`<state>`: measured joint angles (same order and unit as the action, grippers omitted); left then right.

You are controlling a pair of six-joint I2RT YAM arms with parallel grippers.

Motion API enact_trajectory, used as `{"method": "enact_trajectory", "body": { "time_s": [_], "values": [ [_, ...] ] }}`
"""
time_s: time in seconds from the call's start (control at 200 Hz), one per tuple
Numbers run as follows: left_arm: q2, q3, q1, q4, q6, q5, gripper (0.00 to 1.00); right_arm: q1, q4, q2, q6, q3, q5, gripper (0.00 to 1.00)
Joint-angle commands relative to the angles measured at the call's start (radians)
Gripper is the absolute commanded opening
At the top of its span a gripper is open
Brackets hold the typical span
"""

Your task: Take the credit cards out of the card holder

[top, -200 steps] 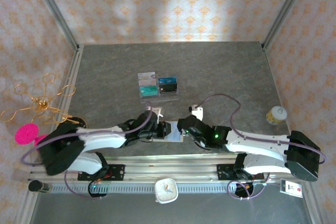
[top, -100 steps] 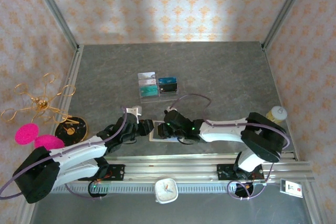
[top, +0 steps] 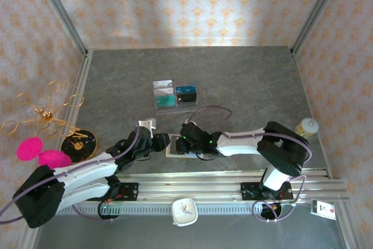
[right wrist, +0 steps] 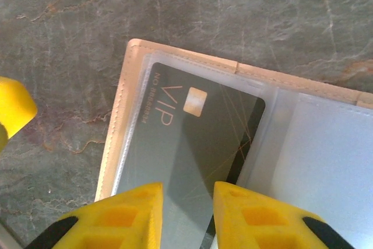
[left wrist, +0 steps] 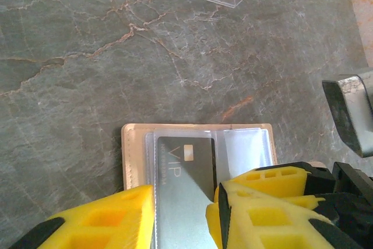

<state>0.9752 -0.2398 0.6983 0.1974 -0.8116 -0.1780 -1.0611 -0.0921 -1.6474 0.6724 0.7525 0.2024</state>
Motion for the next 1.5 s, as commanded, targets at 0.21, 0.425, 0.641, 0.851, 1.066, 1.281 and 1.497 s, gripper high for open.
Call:
{"method": "enact_trajectory", "body": {
  "time_s": [0.21, 0.425, 0.641, 0.851, 1.066, 1.281, 1.497],
  "values": [
    [-0.021, 0.005, -0.006, -0.01, 0.017, 0.008, 0.35, -0.021, 0.2, -0.014, 0.063, 0.065, -0.197, 0.28],
    [-0.029, -0.015, -0.006, -0.01, 0.043, -0.022, 0.33, -0.044, 0.24, -0.022, 0.053, 0.102, -0.242, 0.29],
    [0.053, -0.065, -0.001, 0.049, 0.075, -0.07, 0.25, -0.052, 0.251, 0.063, 0.056, 0.09, -0.326, 0.31],
    [0.239, -0.131, 0.032, 0.158, 0.092, -0.101, 0.1, 0.013, 0.108, 0.115, 0.065, -0.005, -0.126, 0.18],
    [0.323, -0.136, 0.036, 0.154, 0.1, -0.066, 0.02, 0.049, 0.056, 0.091, 0.091, -0.034, -0.027, 0.18],
    [0.369, -0.116, 0.036, 0.15, 0.101, -0.058, 0.0, 0.058, 0.034, 0.069, 0.105, -0.044, -0.001, 0.18],
    [0.394, -0.086, 0.036, 0.158, 0.081, -0.068, 0.0, 0.061, 0.028, 0.048, 0.115, -0.046, 0.013, 0.17]
  ]
}}
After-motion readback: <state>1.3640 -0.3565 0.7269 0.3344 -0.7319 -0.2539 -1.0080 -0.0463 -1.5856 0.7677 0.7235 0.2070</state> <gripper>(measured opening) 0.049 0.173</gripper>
